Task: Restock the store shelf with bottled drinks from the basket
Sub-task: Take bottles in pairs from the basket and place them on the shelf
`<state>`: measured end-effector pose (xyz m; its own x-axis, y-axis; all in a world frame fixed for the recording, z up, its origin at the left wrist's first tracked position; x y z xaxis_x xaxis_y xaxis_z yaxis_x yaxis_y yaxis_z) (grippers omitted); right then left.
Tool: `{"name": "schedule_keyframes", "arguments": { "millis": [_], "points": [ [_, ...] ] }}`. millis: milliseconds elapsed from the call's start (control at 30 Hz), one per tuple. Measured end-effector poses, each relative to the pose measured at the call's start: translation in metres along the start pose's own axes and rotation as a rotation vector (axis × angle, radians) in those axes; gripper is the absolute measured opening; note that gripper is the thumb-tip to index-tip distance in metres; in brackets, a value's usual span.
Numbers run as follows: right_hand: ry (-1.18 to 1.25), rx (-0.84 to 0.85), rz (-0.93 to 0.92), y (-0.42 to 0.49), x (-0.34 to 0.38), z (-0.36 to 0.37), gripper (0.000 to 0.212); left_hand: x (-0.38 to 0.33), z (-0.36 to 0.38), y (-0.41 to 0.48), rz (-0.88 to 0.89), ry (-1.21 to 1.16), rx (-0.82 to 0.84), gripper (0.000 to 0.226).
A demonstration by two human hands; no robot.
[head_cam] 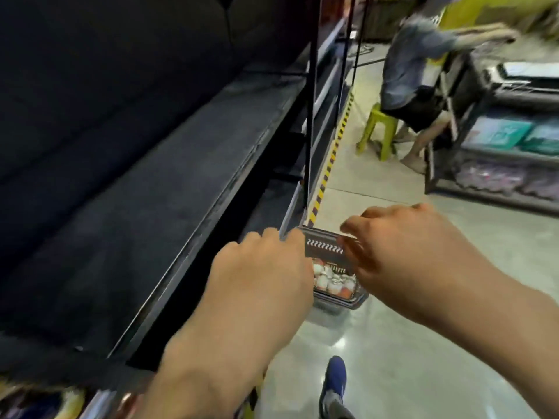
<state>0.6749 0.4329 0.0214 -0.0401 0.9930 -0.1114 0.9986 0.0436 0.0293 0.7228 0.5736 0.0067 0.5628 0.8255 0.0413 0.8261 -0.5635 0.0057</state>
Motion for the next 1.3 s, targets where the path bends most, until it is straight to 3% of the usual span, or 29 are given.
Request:
{"name": "schedule_keyframes", "arguments": {
  "millis": [167, 433, 700, 900, 1033, 1133, 1300],
  "points": [
    [0.056, 0.107, 0.145, 0.048, -0.099, 0.055, 0.029, -0.039, 0.050, 0.122, 0.001, -0.063, 0.221, 0.012],
    [0.241, 0.335, 0.243, 0.124, -0.205, 0.166, 0.031, -0.082, 0.148, 0.267, -0.025, -0.051, 0.404, 0.029],
    [0.262, 0.569, 0.322, 0.192, -0.232, 0.327, 0.034, -0.094, 0.315, 0.364, 0.059, 0.045, 0.725, 0.039],
    [0.235, 0.738, 0.314, 0.240, -0.237, 0.484, 0.041, -0.094, 0.471, 0.424, 0.154, 0.156, 0.830, 0.039],
    [0.346, 0.853, 0.394, 0.265, -0.227, 0.626, 0.060, -0.097, 0.600, 0.453, 0.210, 0.154, 0.866, 0.041],
    [0.563, 0.879, 0.574, 0.274, -0.222, 0.739, 0.058, -0.100, 0.701, 0.474, 0.272, 0.196, 0.885, 0.048],
    [1.229, 0.708, 1.246, 0.273, -0.217, 0.911, 0.049, -0.103, 0.861, 0.515, 0.146, 0.011, 0.815, 0.049]
  ]
}}
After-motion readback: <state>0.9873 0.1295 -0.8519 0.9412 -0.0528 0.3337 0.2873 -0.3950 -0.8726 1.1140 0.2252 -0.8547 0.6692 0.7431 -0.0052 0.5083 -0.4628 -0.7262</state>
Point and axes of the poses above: each hand's wrist, its own y-axis towards the middle knuckle, its own z-axis out of the palm, x = y × z, the point moved 2 cm from there along y, towards the middle knuckle, and after that the axes turned 6 degrees about -z, right-handed, at the moved point
